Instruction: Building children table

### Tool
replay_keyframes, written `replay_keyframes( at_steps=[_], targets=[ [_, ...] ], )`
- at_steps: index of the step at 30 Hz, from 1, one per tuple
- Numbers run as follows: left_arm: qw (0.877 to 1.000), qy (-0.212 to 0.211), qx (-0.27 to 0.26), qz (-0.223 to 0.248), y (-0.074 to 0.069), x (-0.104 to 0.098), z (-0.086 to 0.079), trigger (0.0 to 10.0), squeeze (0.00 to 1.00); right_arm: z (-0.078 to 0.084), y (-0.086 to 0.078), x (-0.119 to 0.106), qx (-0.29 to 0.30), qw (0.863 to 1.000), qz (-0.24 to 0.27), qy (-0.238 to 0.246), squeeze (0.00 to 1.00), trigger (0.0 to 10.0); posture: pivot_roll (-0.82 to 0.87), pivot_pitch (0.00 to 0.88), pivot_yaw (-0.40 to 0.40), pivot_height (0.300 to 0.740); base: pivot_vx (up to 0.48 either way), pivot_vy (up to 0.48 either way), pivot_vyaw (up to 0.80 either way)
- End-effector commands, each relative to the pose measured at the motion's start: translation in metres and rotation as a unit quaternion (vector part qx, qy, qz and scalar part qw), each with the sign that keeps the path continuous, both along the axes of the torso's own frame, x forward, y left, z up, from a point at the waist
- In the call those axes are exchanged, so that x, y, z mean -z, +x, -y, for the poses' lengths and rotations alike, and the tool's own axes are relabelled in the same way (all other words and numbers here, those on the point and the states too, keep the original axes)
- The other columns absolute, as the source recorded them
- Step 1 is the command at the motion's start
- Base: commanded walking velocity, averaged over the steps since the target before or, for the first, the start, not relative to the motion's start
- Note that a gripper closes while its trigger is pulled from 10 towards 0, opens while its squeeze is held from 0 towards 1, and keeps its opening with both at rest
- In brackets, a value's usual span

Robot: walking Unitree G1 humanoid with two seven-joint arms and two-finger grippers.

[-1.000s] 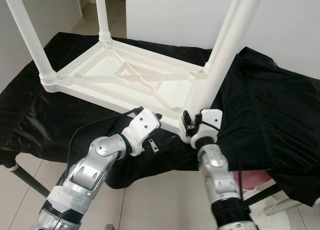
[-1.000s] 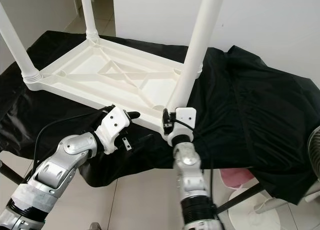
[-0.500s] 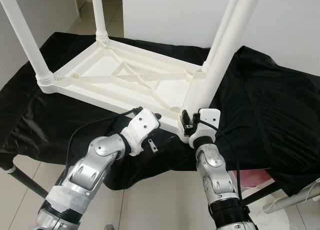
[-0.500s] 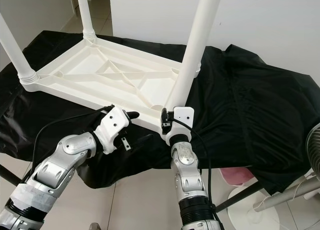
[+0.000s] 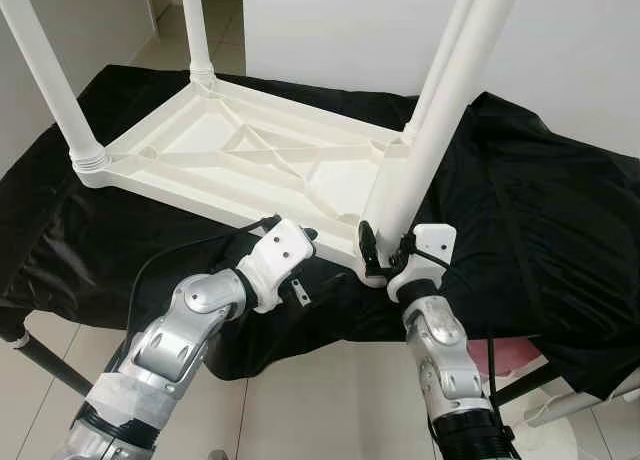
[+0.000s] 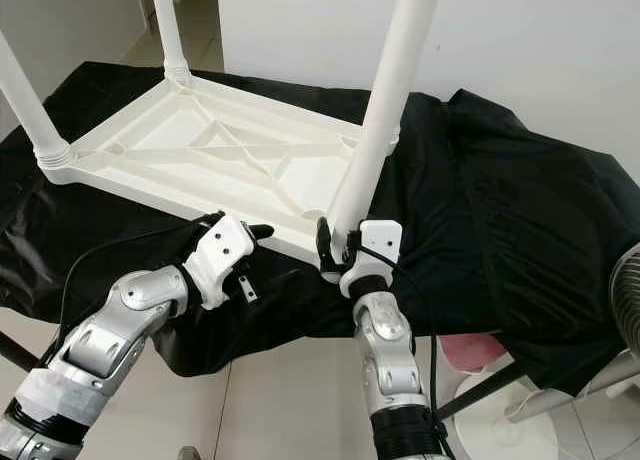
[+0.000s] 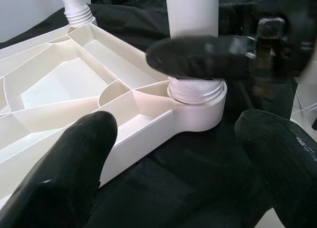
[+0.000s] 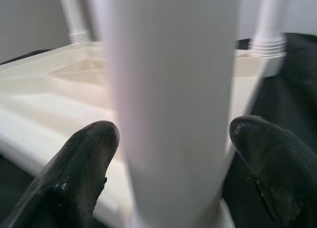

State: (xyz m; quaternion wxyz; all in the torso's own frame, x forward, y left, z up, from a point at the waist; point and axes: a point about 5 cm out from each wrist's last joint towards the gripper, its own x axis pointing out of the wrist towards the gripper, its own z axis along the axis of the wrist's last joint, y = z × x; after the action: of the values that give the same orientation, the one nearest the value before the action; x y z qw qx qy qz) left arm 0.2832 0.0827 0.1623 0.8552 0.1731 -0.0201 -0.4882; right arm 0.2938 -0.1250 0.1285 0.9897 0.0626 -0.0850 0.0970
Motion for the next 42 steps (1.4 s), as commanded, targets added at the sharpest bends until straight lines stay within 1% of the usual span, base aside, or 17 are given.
replay_keyframes(
  at_steps=[1,2,6,7,8,11,12,15,16,17,18,23,26,27,29,30,42],
  targets=[
    [1.0,0.005,0.015,0.002,-0.002,0.001,0.001,10.0,0.0,0.007,-0.003,0.001,-0.012,1.0,0.005,0.003,1.0,10.0,0.01,0.005,-0.073,0.74,0.0,0.0,0.0],
    [1.0,0.006,0.016,0.001,-0.002,0.001,0.001,10.0,0.0,0.01,-0.004,0.002,-0.022,1.0,0.004,-0.01,1.0,10.0,0.01,0.003,-0.071,0.74,0.0,0.0,0.0],
    [1.0,0.006,0.017,0.002,-0.002,0.001,0.001,10.0,0.0,0.013,-0.005,0.003,-0.034,0.999,0.002,-0.018,1.0,10.0,0.01,0.003,-0.071,0.74,0.0,0.0,0.0],
    [1.0,0.007,0.018,0.002,-0.001,0.001,0.001,10.0,0.0,0.017,-0.005,0.002,-0.051,0.998,0.004,-0.025,0.19,10.0,0.0,0.0,-0.071,0.74,0.0,0.0,0.0],
    [1.0,0.008,0.02,0.002,-0.001,0.0,0.002,10.0,0.0,0.021,-0.003,0.001,-0.08,0.996,0.004,-0.044,0.0,10.0,0.0,0.0,-0.062,0.74,0.0,0.0,0.0],
    [1.0,0.008,0.023,0.003,0.0,0.0,0.002,10.0,0.0,0.025,0.0,0.001,-0.102,0.993,0.007,-0.061,0.0,10.0,0.0,0.0,-0.06,0.74,0.0,0.0,0.0],
    [1.0,0.009,0.025,0.004,0.0,0.0,0.003,10.0,0.0,0.029,0.007,0.0,-0.128,0.989,0.008,-0.079,0.0,10.0,-0.01,0.0,-0.054,0.74,0.0,0.0,0.0],
    [1.0,0.009,0.026,0.004,0.001,0.0,0.004,10.0,0.0,0.03,0.012,-0.001,-0.15,0.985,0.006,-0.085,0.0,10.0,-0.01,0.0,-0.055,0.74,0.0,0.0,0.0],
    [1.0,0.009,0.027,0.005,0.001,0.0,0.004,10.0,0.0,0.029,0.019,-0.002,-0.18,0.979,0.001,-0.094,0.0,10.0,-0.01,0.0,-0.055,0.74,0.0,0.0,0.0],
    [1.0,0.009,0.027,0.005,0.001,0.0,0.004,10.0,0.0,0.029,0.019,-0.002,-0.18,0.979,0.001,-0.094,0.0,10.0,-0.01,0.0,-0.055,0.74,0.0,0.0,0.0],
    [1.0,0.01,0.027,0.005,0.001,-0.001,0.004,10.0,0.0,0.027,0.024,-0.002,-0.201,0.974,-0.001,-0.107,0.0,10.0,0.0,0.0,-0.057,0.74,0.0,0.0,0.0],
    [1.0,0.01,0.023,0.007,0.001,-0.001,0.003,10.0,0.0,0.023,0.034,-0.002,-0.234,0.965,-0.012,-0.118,0.0,10.0,0.01,0.0,-0.063,0.74,0.0,0.0,0.0],
    [1.0,0.009,0.022,0.007,0.001,-0.001,0.002,10.0,0.0,0.023,0.036,-0.002,-0.239,0.963,-0.013,-0.123,0.0,10.0,0.01,0.0,-0.063,0.74,0.0,0.0,0.0],
    [1.0,0.009,0.021,0.007,0.0,-0.001,0.002,10.0,0.0,0.023,0.037,-0.001,-0.242,0.961,-0.014,-0.13,0.0,2.7,0.02,0.0,-0.065,0.74,0.0,0.0,0.0],
    [1.0,0.009,0.021,0.007,0.0,-0.001,0.002,10.0,0.0,0.023,0.037,-0.001,-0.242,0.961,-0.014,-0.13,0.0,2.7,0.02,0.0,-0.065,0.74,0.0,0.0,0.0],
    [1.0,0.009,0.02,0.007,0.0,-0.001,0.001,10.0,0.0,0.024,0.038,0.0,-0.246,0.96,-0.015,-0.131,0.0,0.0,0.02,0.0,-0.065,0.74,0.0,0.0,0.0],
    [1.0,0.01,0.019,0.005,-0.002,0.0,0.0,10.0,0.0,0.031,0.041,0.003,-0.254,0.959,-0.023,-0.121,0.0,0.0,0.02,0.0,-0.064,0.74,0.0,0.0,0.0]
  ],
)
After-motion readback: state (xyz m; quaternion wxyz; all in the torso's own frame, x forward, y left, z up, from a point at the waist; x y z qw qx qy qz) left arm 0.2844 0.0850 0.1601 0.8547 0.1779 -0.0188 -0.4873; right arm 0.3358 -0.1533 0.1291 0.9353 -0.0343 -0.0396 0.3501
